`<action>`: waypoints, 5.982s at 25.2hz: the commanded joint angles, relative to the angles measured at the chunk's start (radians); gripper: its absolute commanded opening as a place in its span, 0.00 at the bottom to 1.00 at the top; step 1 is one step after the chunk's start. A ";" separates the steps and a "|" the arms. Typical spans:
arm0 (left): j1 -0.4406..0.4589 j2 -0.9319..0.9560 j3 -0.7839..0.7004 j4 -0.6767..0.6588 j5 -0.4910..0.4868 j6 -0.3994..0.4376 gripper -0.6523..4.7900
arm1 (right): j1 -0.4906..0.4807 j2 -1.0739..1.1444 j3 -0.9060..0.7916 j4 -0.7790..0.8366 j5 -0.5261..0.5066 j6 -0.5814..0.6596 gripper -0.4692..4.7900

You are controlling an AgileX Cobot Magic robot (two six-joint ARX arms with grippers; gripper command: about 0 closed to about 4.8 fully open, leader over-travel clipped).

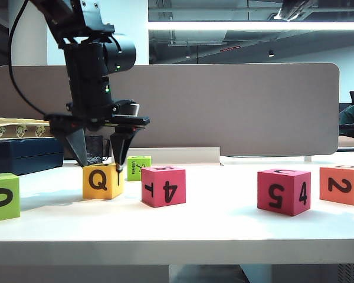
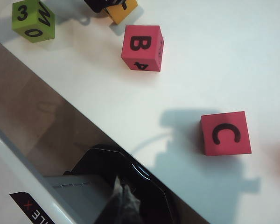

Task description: Select the appropriate blocks from the scattered letter blocks on the table and arrange them in a row to spell out "ABCD".

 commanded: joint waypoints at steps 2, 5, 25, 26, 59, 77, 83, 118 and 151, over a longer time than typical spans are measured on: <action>0.001 -0.008 0.082 -0.069 -0.087 0.126 0.77 | 0.001 -0.003 0.004 0.005 -0.001 -0.003 0.09; 0.000 -0.008 0.148 -0.122 -0.047 0.188 0.77 | 0.001 -0.003 0.004 0.006 -0.001 -0.003 0.09; -0.106 0.012 0.201 -0.218 0.323 0.524 0.86 | 0.000 -0.003 0.004 0.016 0.003 -0.003 0.09; -0.108 0.016 0.201 -0.221 0.325 0.524 0.94 | 0.000 -0.003 0.004 0.016 0.003 -0.003 0.09; -0.158 0.146 0.202 -0.157 0.276 0.480 0.73 | 0.000 -0.003 0.004 0.028 0.003 -0.003 0.09; -0.157 0.146 0.203 -0.079 0.136 0.048 0.67 | 0.000 -0.003 0.004 0.027 0.003 -0.003 0.09; -0.156 0.146 0.203 -0.017 0.101 -0.111 0.67 | 0.000 -0.003 0.004 0.027 0.003 -0.003 0.09; -0.124 0.144 0.217 0.053 -0.021 -0.024 0.76 | 0.000 -0.003 0.004 0.020 0.002 -0.023 0.09; -0.206 0.197 0.308 -0.060 0.050 0.304 0.11 | 0.000 -0.003 0.004 0.028 0.003 -0.023 0.09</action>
